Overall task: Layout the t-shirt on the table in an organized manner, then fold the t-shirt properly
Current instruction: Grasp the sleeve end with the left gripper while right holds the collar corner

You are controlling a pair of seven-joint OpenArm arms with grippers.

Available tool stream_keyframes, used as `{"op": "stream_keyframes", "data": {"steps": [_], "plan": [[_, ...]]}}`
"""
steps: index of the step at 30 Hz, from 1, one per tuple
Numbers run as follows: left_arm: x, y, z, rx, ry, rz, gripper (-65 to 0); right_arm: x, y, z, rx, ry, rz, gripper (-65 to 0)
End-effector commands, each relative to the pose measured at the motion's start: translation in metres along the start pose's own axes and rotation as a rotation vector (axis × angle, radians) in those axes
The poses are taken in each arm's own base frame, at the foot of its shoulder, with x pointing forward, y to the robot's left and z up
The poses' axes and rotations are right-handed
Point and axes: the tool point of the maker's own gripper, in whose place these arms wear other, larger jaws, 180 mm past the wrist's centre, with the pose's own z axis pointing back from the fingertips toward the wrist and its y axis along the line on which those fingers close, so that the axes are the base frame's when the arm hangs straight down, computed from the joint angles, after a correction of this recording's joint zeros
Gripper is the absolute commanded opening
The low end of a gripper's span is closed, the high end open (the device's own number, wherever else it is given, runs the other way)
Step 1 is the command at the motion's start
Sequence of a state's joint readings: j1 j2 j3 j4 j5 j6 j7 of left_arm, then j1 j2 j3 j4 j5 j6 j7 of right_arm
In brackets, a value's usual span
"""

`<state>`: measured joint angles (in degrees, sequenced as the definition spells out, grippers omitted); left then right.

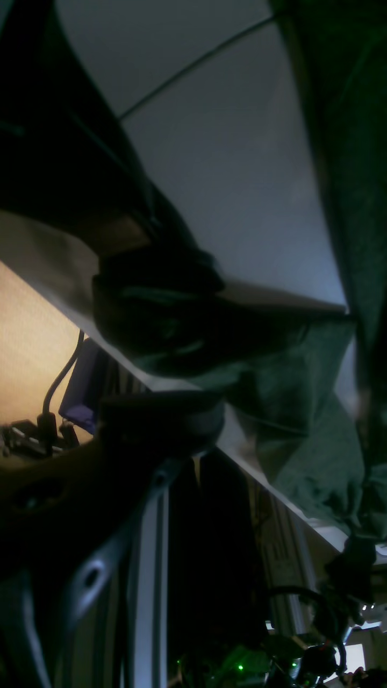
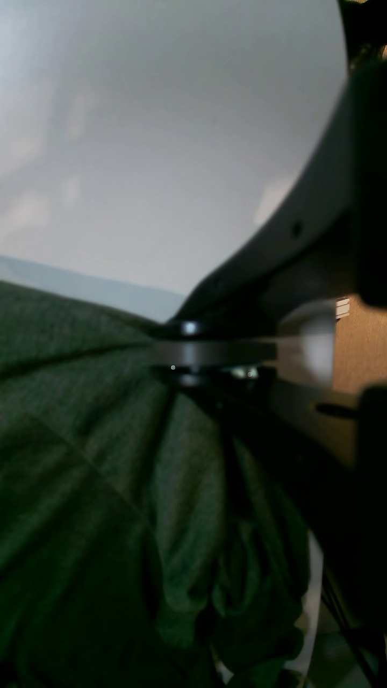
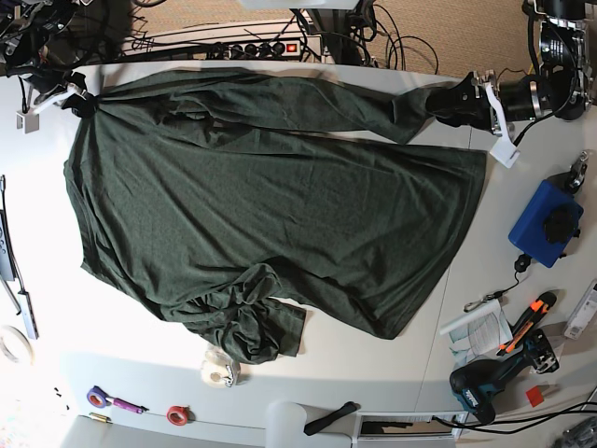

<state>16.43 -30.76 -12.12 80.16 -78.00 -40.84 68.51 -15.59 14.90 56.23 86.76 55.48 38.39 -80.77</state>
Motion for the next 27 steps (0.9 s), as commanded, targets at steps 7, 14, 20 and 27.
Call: {"op": "stream_keyframes", "data": {"steps": [7,14,20,27], "plan": [[-0.050,0.034,0.012,0.189,0.270,-0.043,-31.3,0.017,0.002,0.007,0.010,-0.050,0.023,-65.0],[-0.056,0.031,0.013,0.199,0.295,-0.065,-31.5,0.017,0.002,0.007,0.011,-0.051,0.022,-65.0],[-0.058,0.033,0.014,0.210,0.303,-0.069,-53.3,0.017,0.002,0.007,0.011,-0.051,0.022,-65.0],[-0.034,0.009,0.006,0.082,0.178,-0.035,-65.0,0.018,0.003,0.007,0.015,-0.054,0.022,-65.0]]}}
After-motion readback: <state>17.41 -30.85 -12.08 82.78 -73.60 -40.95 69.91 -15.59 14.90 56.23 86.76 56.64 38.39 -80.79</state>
